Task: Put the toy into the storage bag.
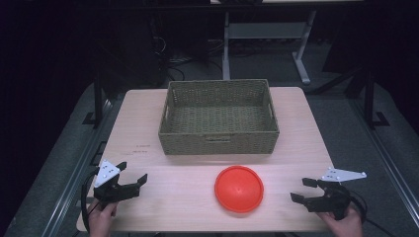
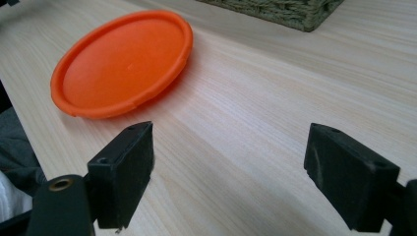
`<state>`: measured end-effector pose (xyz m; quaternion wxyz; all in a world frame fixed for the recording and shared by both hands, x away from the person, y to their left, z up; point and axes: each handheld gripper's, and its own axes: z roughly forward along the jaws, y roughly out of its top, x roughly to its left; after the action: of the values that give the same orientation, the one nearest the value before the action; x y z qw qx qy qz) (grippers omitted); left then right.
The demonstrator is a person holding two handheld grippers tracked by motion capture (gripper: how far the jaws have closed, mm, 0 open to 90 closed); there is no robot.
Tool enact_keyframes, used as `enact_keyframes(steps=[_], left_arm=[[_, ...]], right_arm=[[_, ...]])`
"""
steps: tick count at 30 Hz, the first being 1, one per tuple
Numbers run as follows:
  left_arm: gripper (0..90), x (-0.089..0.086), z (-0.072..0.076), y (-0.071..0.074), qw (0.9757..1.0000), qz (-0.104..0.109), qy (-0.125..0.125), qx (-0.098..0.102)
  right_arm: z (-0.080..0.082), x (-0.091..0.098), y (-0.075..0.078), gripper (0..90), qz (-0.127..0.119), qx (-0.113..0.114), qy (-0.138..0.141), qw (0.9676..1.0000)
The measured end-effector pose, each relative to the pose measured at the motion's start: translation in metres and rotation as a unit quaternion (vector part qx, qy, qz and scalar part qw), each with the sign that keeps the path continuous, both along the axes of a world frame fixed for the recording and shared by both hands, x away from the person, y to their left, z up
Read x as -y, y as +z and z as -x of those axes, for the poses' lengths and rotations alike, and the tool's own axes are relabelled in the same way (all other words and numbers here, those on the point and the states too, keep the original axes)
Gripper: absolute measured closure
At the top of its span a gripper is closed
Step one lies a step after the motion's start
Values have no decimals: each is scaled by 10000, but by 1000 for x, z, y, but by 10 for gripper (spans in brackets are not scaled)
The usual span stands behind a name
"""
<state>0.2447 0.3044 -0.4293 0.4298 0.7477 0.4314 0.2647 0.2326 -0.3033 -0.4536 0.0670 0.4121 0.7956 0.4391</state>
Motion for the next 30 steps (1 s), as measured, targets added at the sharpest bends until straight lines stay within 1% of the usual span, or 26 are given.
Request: enact_keyframes(steps=[3,4,5,6,7,8,9,10,11,13,16,17,18,19,21,22,23,25,26,30], left_arm=[[128,1,-2,-1,10000,-45,-26,-36],[128,1,-2,-1,10000,-45,-26,-36],[128,1,-1,-1,10000,-48,-31,-38],[128,2,0,-1,10000,-30,-31,-43],[128,2,0,-1,9999,-51,-82,-30],[128,2,0,-1,9999,-51,-82,-30],[128,3,0,-1,9999,-61,-94,-13],[128,4,1,-1,9999,-104,-112,-7],[128,5,1,-1,9999,-78,-105,-2],[128,4,2,0,9998,-168,-104,41],[128,3,3,0,9999,-132,-67,18],[128,2,3,0,9999,-108,-50,20],[128,1,3,0,9999,-140,-48,12],[128,1,3,-1,9999,-122,-31,-10],[128,0,3,-1,9999,-116,-1,-20],[128,0,3,-1,9999,-116,-1,-20],[128,0,2,0,10000,-68,10,-7],[128,0,2,0,10000,-93,0,-11],[128,0,2,-1,9999,-135,-21,-24],[128,0,3,-1,9999,-99,-44,15]], right_arm=[[-3,-5,-1,181,74,-56,79,9999],[-3,-5,-1,181,74,-56,79,9999],[-5,-7,-1,181,28,-140,32,9999],[-5,-7,0,181,9,-160,53,9999],[-6,-9,0,181,2,-183,76,9998],[-6,-9,0,181,2,-183,76,9998],[-6,-14,2,181,51,-187,127,9997],[-6,-14,2,181,51,-187,127,9997],[-7,-16,2,182,59,-170,166,9997],[-11,-23,6,182,89,-120,262,9995],[-15,-30,9,182,115,-166,342,9992],[-18,-34,10,182,108,-172,425,9989],[-18,-34,10,182,108,-172,425,9989],[-21,-37,12,182,154,-156,484,9986],[-23,-42,14,181,204,-213,563,9980],[-23,-42,14,181,204,-213,563,9980],[-25,-47,16,181,252,-247,604,9976],[-28,-52,18,182,243,-256,647,9973],[-30,-54,19,181,253,-306,657,9970],[-35,-61,22,181,310,-327,716,9964]])
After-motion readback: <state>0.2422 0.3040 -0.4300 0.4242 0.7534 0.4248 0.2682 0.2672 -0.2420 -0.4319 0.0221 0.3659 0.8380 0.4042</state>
